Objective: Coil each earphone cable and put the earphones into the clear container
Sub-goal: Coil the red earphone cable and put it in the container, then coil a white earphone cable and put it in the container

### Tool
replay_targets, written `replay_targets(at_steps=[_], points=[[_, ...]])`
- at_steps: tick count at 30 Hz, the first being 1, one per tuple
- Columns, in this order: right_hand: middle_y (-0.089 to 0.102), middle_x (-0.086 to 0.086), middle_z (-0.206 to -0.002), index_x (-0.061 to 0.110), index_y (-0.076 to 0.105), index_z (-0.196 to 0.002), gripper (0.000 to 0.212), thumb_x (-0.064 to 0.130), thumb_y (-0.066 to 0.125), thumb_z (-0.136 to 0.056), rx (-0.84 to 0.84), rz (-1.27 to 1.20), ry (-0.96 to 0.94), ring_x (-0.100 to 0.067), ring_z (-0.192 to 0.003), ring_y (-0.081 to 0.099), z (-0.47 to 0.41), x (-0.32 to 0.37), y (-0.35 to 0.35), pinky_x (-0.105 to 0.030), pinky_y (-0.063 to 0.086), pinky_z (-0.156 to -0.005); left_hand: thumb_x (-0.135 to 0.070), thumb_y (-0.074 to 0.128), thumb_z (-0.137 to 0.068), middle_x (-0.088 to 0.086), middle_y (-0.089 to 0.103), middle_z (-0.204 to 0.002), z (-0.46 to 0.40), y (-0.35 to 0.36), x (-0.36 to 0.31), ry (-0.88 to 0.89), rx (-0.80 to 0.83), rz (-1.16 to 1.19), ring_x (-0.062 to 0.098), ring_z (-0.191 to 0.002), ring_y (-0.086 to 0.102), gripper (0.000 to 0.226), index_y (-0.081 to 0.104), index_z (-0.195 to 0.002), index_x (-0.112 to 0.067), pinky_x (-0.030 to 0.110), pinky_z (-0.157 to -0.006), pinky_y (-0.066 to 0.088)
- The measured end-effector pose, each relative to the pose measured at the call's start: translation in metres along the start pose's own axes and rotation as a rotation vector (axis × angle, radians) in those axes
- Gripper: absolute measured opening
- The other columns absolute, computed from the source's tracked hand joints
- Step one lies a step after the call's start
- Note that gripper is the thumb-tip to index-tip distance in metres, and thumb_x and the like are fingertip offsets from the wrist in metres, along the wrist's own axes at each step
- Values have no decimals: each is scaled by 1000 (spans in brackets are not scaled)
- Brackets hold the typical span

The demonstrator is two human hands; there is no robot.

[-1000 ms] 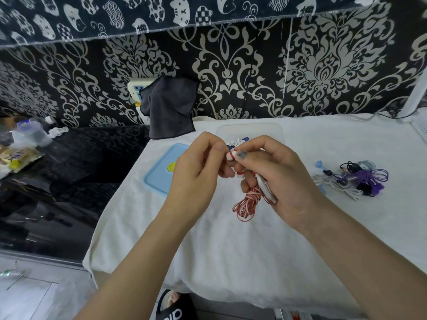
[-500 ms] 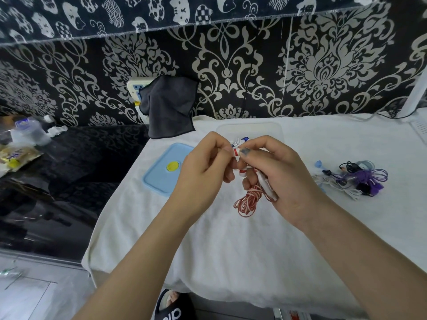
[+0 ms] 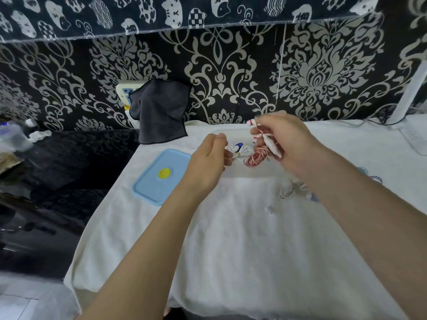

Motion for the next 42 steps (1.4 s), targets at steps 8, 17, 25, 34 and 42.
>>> replay_targets(at_steps=[8,17,25,34,42], points=[[71,-1,-86,8,66,-99,14,19,58,-95,60,600,-174,-13,-63,64,-66,15,34,-17,43,-45,-26,44,-104,0,64,-111,-20,1,6,163,-35,-296,14,-96,58,25,65,-117,-28,30,-84,46],[62,-4,-83,13,55,-81,36,39,44,-102,201,1168,-184,-26,-86,59,-74,-28,31,-36,44,-75,-26,52,-99,1,64,-107,-25,13,9,209,-40,-497,21,-99,60,21,63,-116,-24,42,-91,49],[67,-9,-102,11,63,-102,21,24,47,-100,83,1247,-404,-28,-92,60,-47,-11,26,-39,50,-79,-24,57,-94,7,60,-102,-11,23,3,338,-78,-678,32,-95,57,24,63,-117,-20,47,-84,49],[64,-3,-111,20,65,-114,32,4,61,-87,-19,1211,-256,-24,-96,58,36,-28,-44,-31,42,-76,-17,59,-91,0,54,-102,19,23,-5,379,-36,-642,20,-81,55,19,58,-110,-19,34,-70,49],[60,3,-111,24,67,-112,30,10,60,-86,186,1489,-193,-22,-111,56,41,-71,-48,-32,45,-85,-29,55,-97,0,57,-106,44,27,30,239,270,-897,20,-89,59,25,54,-121,-24,34,-78,50]])
Point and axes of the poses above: each hand's wrist, its own z-axis away from the middle knuckle, its own y-axis out of the palm, x = y × z, the point moved 7 cm from there along -z, towards the middle knuckle
